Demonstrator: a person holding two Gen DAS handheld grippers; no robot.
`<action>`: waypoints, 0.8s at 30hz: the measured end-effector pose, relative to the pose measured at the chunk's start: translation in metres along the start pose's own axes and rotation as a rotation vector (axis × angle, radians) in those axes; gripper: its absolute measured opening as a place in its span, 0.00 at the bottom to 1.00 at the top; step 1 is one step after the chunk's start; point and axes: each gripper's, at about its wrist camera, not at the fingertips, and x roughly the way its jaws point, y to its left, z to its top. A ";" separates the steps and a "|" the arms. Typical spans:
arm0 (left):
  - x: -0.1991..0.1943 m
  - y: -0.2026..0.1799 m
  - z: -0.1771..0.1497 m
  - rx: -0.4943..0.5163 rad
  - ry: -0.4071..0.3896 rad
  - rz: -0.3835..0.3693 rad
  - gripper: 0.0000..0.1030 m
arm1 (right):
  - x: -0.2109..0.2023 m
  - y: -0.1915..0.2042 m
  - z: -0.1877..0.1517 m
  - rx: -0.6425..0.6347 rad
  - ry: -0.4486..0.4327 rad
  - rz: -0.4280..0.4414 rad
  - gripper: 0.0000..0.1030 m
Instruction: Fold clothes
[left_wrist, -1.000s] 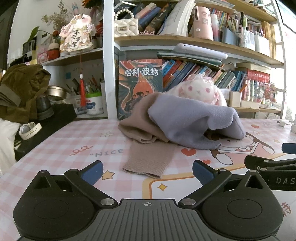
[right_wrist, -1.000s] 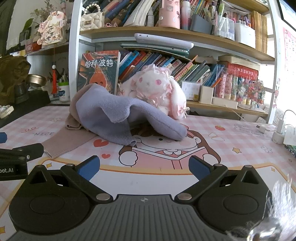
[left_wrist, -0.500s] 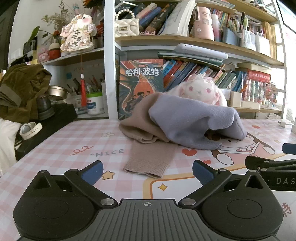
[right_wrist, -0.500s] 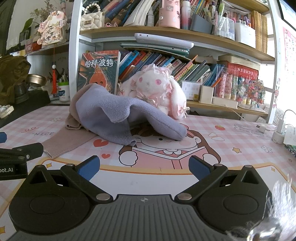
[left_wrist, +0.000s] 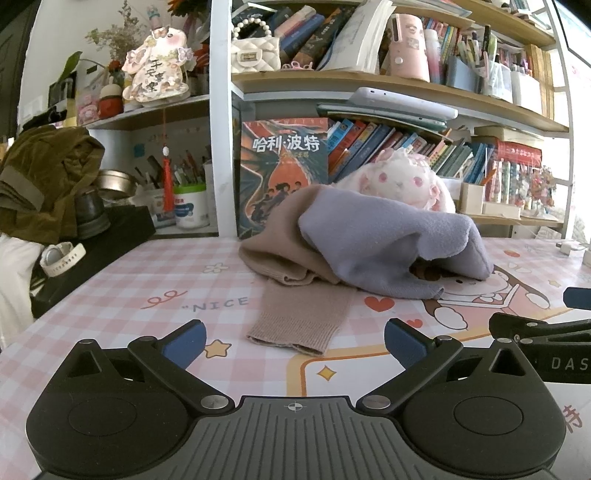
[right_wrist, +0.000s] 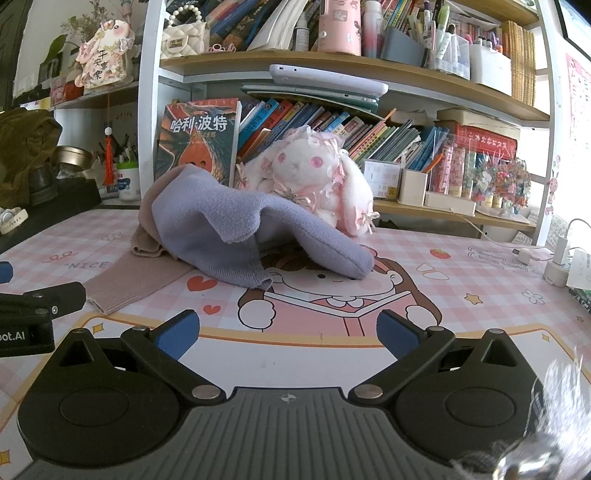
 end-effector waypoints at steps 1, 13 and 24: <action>0.000 0.000 0.000 -0.002 0.000 0.002 1.00 | 0.000 0.000 0.000 -0.001 0.000 0.000 1.00; 0.000 0.001 0.000 -0.008 -0.007 0.012 1.00 | 0.000 0.002 -0.001 -0.009 0.000 -0.001 1.00; -0.003 0.003 0.000 -0.018 -0.019 0.030 1.00 | -0.001 0.003 0.000 -0.014 -0.006 0.016 1.00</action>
